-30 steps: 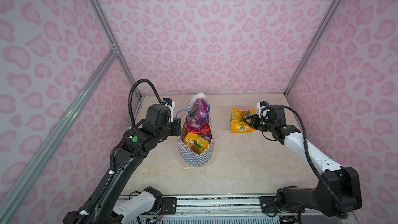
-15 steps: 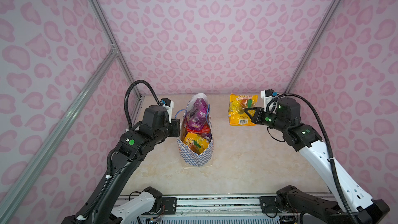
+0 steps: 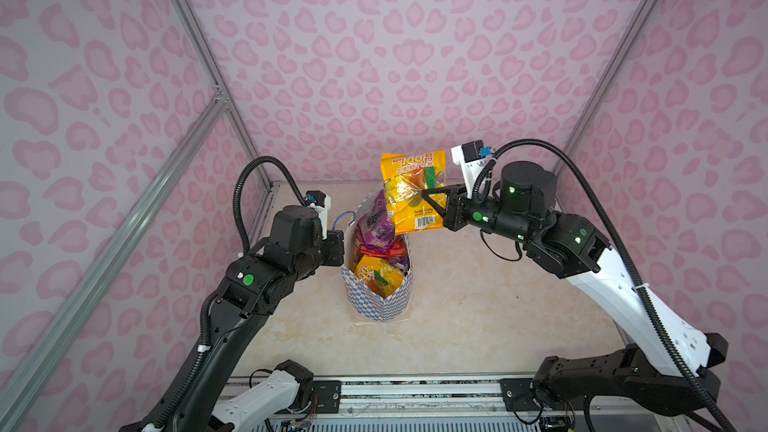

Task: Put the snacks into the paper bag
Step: 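Lower the yellow mango pack into the bag with the right gripper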

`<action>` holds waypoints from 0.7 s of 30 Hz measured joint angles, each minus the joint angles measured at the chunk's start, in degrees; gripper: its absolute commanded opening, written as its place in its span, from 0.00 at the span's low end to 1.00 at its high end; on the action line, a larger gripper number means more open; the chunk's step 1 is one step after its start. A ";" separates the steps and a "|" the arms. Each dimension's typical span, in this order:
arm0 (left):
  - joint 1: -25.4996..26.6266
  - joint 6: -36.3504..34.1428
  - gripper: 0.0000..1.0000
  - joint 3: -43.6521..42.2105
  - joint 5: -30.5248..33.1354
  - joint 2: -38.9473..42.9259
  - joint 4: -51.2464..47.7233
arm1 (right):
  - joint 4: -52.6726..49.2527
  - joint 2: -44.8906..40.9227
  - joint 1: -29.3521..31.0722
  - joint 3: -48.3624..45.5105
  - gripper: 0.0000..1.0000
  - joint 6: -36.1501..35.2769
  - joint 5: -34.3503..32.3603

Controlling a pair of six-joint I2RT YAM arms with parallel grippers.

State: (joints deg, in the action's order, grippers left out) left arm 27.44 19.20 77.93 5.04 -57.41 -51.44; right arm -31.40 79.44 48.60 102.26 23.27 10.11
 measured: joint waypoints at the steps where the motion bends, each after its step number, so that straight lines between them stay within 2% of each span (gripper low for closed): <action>1: 0.02 -0.02 0.03 0.09 0.24 0.15 -0.17 | -0.26 1.51 1.16 1.81 0.00 -0.46 -0.15; 7: 0.00 -0.39 0.03 0.42 1.36 0.74 -1.68 | -0.66 9.42 5.75 8.13 0.00 -2.91 -1.20; 21: 0.02 -0.85 0.03 0.39 2.34 1.33 -2.47 | -7.89 13.03 8.04 1.16 0.00 -5.38 -7.52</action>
State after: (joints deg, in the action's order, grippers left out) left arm 27.46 18.35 78.32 7.38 -56.07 -53.91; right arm -39.29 92.47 56.64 103.42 17.89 2.59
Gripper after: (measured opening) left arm 0.034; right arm 0.109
